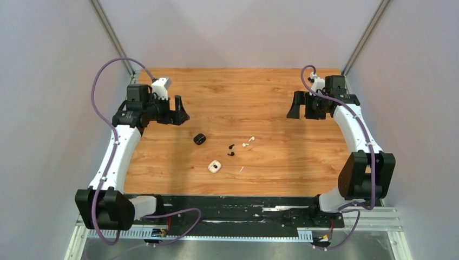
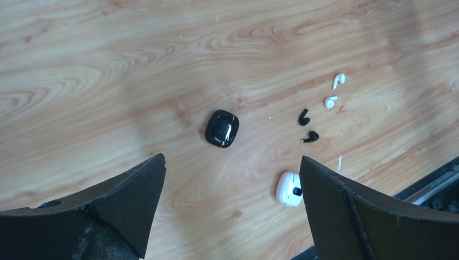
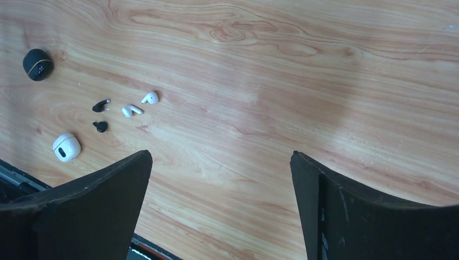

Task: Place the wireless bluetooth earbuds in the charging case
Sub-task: Pick up the charging case from the center of the board.

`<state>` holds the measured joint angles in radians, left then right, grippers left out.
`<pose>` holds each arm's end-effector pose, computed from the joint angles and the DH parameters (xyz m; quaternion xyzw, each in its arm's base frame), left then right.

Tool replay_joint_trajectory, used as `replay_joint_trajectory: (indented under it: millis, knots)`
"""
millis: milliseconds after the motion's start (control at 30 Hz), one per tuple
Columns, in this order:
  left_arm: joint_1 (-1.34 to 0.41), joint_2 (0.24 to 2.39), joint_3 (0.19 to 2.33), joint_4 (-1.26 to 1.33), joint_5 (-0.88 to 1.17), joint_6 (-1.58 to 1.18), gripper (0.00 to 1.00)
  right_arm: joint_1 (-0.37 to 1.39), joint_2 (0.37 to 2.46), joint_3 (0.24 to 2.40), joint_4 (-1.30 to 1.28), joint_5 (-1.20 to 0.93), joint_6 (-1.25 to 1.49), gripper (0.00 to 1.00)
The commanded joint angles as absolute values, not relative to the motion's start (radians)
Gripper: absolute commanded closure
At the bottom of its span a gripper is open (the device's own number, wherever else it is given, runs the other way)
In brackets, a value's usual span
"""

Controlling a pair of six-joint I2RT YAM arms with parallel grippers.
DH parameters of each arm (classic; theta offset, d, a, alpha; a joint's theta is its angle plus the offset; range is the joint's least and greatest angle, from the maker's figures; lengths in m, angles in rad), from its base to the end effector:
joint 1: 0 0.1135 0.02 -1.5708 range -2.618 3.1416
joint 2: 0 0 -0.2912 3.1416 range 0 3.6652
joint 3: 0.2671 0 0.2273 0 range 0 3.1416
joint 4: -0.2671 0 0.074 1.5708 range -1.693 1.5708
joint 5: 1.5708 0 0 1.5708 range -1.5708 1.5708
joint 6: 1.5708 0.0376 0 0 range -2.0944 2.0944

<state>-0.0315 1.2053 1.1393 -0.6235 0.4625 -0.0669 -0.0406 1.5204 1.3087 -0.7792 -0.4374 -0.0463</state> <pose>0.2211 -0.0238 0.3624 0.0822 0.8820 -0.2275 0.4045 0.2919 0.0041 0.3265 -0.0647 0.9353 0.1956 0.2879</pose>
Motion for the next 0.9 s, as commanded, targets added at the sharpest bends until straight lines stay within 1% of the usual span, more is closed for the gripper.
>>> replay_joint_trajectory:
  millis: [0, 100, 200, 233, 267, 333, 433, 500, 600, 733, 767, 800, 833, 867]
  knots:
    - [-0.024, 1.205, 1.174, -0.733, 0.486, -0.107, 0.00, -0.038, 1.482, 1.320, -0.723, -0.530, -0.075, 0.00]
    - [-0.015, 1.183, 1.123, -0.744, 0.494, -0.174, 0.00, -0.039, 1.542, 1.397, -0.722, -0.671, -0.101, 0.01]
    - [-0.005, 1.165, 1.088, -0.765, 0.497, -0.255, 0.01, -0.031, 1.634, 1.476, -0.732, -0.922, -0.102, 0.10]
    - [0.028, 1.160, 1.071, -0.767, 0.506, -0.294, 0.02, -0.015, 1.651, 1.489, -0.728, -1.001, -0.115, 0.13]
    - [0.052, 1.151, 1.062, -0.773, 0.509, -0.316, 0.02, 0.011, 1.662, 1.500, -0.724, -1.034, -0.143, 0.15]
    - [0.084, 1.139, 1.052, -0.790, 0.493, -0.327, 0.01, 0.097, 1.669, 1.515, -0.736, -1.071, -0.255, 0.15]
    - [0.115, 1.128, 1.041, -0.799, 0.490, -0.337, 0.00, 0.234, 1.644, 1.482, -0.747, -1.097, -0.580, 0.17]
    - [0.128, 1.112, 1.026, -0.780, 0.526, -0.351, 0.01, 0.332, 1.632, 1.448, -0.747, -1.085, -0.760, 0.17]
    - [0.143, 1.084, 1.021, -0.748, 0.597, -0.355, 0.01, 0.451, 1.653, 1.428, -0.750, -1.094, -0.905, 0.15]
    - [0.168, 1.076, 1.039, -0.747, 0.681, -0.362, 0.03, 0.594, 1.736, 1.458, -0.827, -1.061, -1.094, 0.14]
    - [0.171, 1.071, 1.036, -0.748, 0.680, -0.361, 0.04, 0.619, 1.755, 1.460, -0.837, -1.048, -1.141, 0.13]
    - [0.178, 1.067, 1.034, -0.749, 0.671, -0.363, 0.05, 0.645, 1.776, 1.454, -0.839, -1.028, -1.180, 0.09]
    - [0.182, 1.058, 1.025, -0.750, 0.664, -0.367, 0.05, 0.671, 1.797, 1.452, -0.847, -1.006, -1.211, 0.03]
    - [0.194, 1.054, 1.021, -0.755, 0.654, -0.378, 0.05, 0.693, 1.823, 1.455, -0.860, -0.982, -1.247, 0.00]
